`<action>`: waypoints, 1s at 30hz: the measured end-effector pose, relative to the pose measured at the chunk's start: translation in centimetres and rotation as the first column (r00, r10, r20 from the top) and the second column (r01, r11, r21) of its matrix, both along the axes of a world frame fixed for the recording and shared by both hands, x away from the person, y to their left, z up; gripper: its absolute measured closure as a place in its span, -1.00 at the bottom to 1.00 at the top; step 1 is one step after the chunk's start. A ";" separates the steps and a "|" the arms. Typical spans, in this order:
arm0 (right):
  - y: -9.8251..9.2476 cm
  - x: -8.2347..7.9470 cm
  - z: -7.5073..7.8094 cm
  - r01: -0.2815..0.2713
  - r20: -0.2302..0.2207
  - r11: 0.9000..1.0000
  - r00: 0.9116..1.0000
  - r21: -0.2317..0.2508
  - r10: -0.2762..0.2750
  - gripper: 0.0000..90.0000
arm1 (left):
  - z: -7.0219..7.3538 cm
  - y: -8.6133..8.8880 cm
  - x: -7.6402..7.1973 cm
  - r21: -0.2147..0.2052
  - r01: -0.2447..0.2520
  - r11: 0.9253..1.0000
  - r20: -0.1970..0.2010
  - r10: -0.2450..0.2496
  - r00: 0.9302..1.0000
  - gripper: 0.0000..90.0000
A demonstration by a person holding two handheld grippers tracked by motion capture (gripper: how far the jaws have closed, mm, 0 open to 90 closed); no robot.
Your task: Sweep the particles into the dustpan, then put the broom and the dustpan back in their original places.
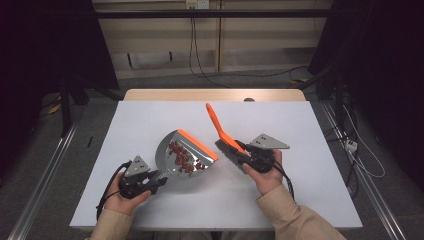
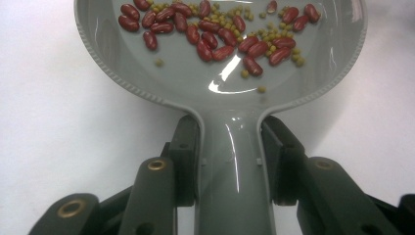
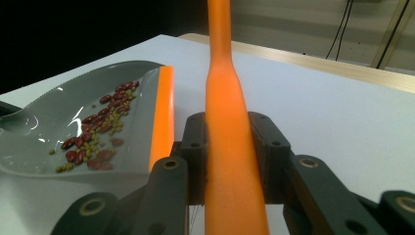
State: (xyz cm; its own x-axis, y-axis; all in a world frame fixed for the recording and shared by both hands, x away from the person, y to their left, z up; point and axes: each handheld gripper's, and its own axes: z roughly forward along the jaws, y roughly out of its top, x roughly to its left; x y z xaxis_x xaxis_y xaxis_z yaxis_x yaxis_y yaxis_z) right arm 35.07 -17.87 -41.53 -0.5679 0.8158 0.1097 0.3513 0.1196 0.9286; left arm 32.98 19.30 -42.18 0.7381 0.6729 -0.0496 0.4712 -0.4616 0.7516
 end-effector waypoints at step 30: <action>-4.2 -0.1 -0.4 0.104 -0.017 0.995 0.994 0.000 -0.104 0.58 | -0.8 2.8 2.4 0.035 -0.268 0.963 0.011 0.268 0.963 0.40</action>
State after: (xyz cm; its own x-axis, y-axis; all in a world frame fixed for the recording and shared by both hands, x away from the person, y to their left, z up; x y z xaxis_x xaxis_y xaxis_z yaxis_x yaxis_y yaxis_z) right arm 34.93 -22.08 -41.95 -0.4777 0.8703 0.1194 0.3774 0.0806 0.9225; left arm 35.39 22.06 -42.96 0.5309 0.8472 -0.0176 0.5768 -0.3461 0.7399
